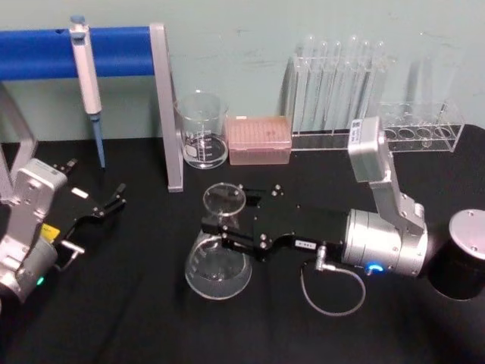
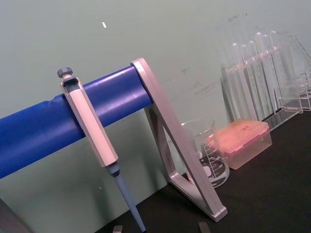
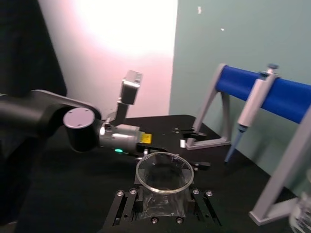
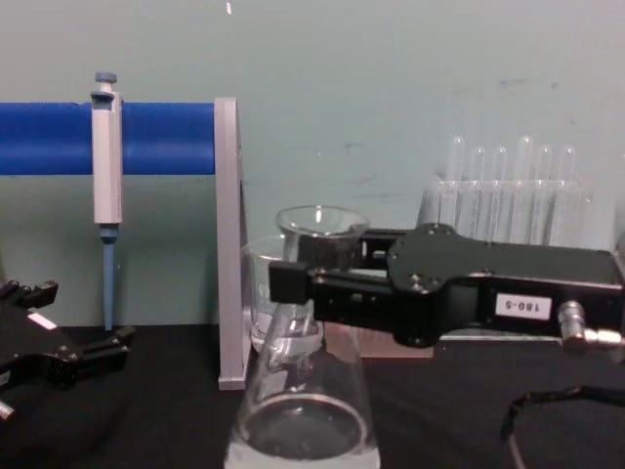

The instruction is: Grasp the erlenmeyer flask with one hand, shake it three times, then place it back.

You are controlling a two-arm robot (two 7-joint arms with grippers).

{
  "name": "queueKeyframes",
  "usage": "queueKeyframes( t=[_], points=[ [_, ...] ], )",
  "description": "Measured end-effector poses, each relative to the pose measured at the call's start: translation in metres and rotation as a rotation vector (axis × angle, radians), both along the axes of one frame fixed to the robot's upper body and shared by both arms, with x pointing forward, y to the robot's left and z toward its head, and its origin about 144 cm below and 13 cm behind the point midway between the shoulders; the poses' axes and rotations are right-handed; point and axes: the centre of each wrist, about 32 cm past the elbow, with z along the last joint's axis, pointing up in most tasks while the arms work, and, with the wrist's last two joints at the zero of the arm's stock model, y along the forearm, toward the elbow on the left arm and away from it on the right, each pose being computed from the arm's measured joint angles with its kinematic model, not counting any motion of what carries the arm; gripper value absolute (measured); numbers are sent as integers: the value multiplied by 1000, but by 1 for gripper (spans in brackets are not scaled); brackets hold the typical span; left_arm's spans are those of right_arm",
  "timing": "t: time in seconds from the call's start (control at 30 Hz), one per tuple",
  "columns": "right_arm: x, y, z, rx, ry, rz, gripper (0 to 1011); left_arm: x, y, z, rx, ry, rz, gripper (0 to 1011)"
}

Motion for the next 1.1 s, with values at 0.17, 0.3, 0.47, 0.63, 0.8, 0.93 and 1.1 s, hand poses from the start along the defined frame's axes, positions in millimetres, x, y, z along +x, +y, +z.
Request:
queueKeyframes(
  t=[0.17, 0.3, 0.47, 0.63, 0.8, 0.93, 1.1],
  points=[
    [-1, 3, 0, -7, 1, 45, 457, 0, 0, 0, 0, 0, 0, 1001],
    [-2, 5, -1, -12, -1, 72, 456, 0, 0, 0, 0, 0, 0, 1001],
    [-2, 6, -1, -18, -5, 107, 457, 0, 0, 0, 0, 0, 0, 1001],
    [-3, 7, -1, -22, -8, 132, 456, 0, 0, 0, 0, 0, 0, 1001],
    [-2, 7, -1, -25, -11, 138, 456, 0, 0, 0, 0, 0, 0, 1001],
    [0, 7, -2, -23, -11, 117, 456, 0, 0, 0, 0, 0, 0, 1001],
    [3, 7, -2, -8, -9, 40, 456, 0, 0, 0, 0, 0, 0, 1001]
  ],
)
